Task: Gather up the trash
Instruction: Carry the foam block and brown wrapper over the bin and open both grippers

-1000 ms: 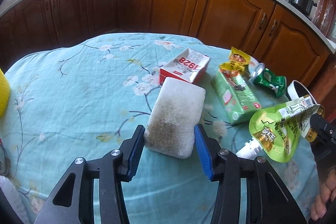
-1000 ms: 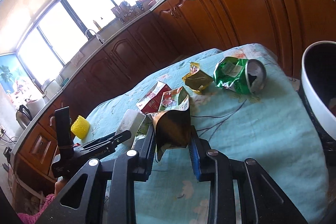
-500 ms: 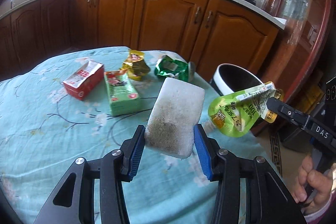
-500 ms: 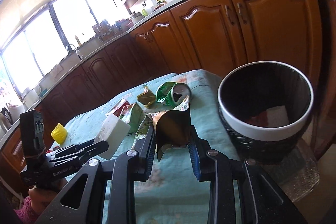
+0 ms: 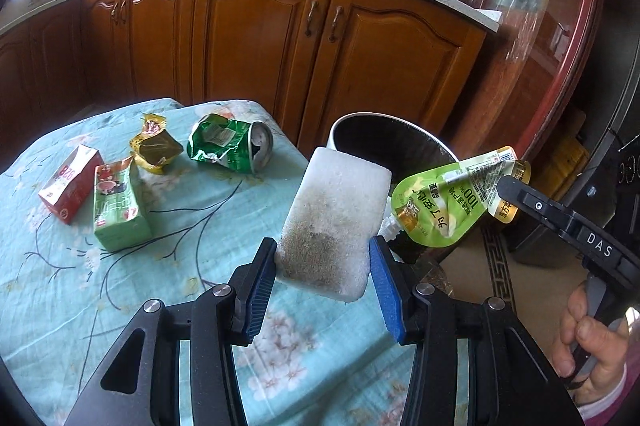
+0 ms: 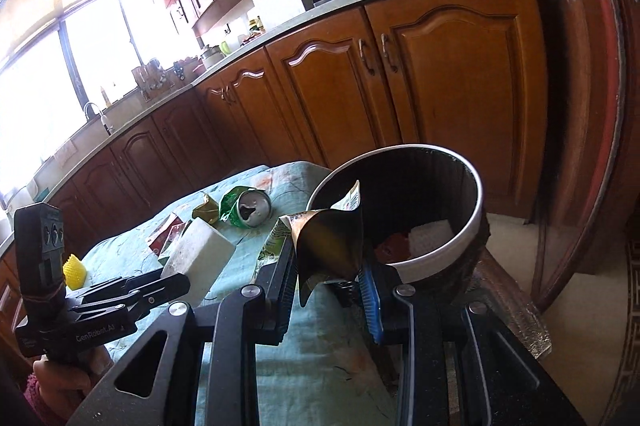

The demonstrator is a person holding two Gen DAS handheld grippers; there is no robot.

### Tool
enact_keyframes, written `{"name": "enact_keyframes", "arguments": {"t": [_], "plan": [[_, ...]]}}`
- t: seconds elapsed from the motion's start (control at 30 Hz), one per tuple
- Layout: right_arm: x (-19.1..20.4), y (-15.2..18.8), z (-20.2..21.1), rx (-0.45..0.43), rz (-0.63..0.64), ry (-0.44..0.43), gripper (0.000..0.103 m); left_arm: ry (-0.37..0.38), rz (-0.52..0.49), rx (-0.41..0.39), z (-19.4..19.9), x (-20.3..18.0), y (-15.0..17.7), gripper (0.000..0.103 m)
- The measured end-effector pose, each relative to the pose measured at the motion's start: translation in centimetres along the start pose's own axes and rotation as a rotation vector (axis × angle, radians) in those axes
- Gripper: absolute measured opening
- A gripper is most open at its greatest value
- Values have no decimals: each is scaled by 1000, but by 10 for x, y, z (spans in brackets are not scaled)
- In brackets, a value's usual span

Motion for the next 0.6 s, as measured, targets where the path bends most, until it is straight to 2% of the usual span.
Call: {"name": "enact_keyframes", "arguments": {"t": [0.37,0.6], "plan": [[-37,-13,7,-36,-37,47,30,19,-31,24,-40,-30,-23,46],[-58,-26,-6,-24,-28,92,30,20,-49,41,-68,-51,-42,46]]}}
Point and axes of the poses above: each gripper's, at about its wrist camera, not at the fingertips, and z roughly against the way its jaws point, x to its left, y to its underside, the point moved 4 cm from there along -z, roughly the way its jaws point, and after that the axes turned 6 degrees about z, right-handed, at the moved point
